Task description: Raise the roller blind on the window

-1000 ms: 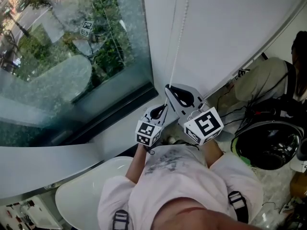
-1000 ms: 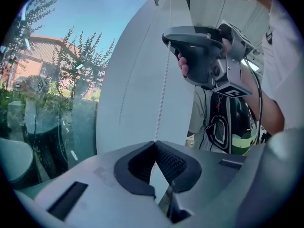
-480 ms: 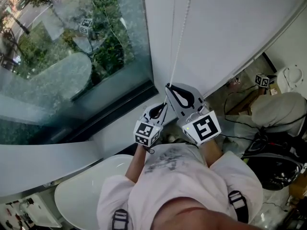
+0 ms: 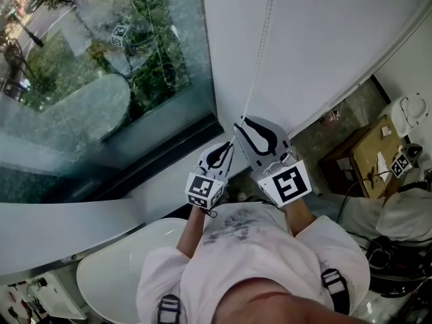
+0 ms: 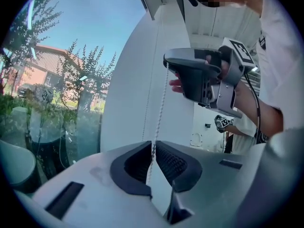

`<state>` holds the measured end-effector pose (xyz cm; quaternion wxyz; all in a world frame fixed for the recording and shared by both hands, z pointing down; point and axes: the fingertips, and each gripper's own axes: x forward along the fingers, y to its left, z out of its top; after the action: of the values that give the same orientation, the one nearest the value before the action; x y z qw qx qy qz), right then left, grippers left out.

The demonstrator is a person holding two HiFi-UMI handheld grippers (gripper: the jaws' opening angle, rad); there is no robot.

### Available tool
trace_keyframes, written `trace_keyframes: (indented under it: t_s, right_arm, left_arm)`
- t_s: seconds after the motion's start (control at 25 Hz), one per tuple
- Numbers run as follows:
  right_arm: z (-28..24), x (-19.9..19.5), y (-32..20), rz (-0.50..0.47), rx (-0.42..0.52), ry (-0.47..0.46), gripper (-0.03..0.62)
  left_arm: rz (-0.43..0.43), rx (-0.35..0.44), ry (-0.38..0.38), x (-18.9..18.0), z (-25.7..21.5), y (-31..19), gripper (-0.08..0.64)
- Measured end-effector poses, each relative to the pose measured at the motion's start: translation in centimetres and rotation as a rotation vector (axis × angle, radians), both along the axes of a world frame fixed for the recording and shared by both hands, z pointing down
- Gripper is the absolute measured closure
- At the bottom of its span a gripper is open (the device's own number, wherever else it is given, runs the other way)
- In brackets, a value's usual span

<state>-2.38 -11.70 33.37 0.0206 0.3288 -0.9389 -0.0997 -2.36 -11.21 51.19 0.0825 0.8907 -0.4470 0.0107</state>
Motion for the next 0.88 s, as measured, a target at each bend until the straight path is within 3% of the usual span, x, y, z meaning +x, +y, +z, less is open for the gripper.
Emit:
trace_keyframes:
  t_s: [0.08, 0.24, 0.44, 0.64, 0.88]
  right_arm:
    - [0.1, 0.3, 0.1, 0.002, 0.002, -0.001, 0.434]
    - [0.5, 0.7, 0.2, 0.017, 0.002, -0.006, 0.420]
    - [1.4, 0.9, 0.5, 0.013, -0.010, -0.016, 0.422]
    - [2.3, 1.7, 1.0, 0.046, 0.000, -0.044, 0.501]
    - [7.0, 2.0, 1.2, 0.051, -0.138, 0.010, 0.531]
  left_arm:
    - [-0.009, 0.019, 0.002, -0.3, -0.8, 0.1, 0.548]
    - [-0.027, 0.051, 0.015, -1.0, -2.6, 0.2, 0.492]
    - [-0.063, 0.111, 0.038, -2.5, -5.5, 0.6, 0.494]
    - [-0.095, 0.190, 0.033, -3.3, -8.8, 1.4, 0.542]
    - [-0.116, 0.188, 0.023, -3.8, -9.6, 2.3, 0.554]
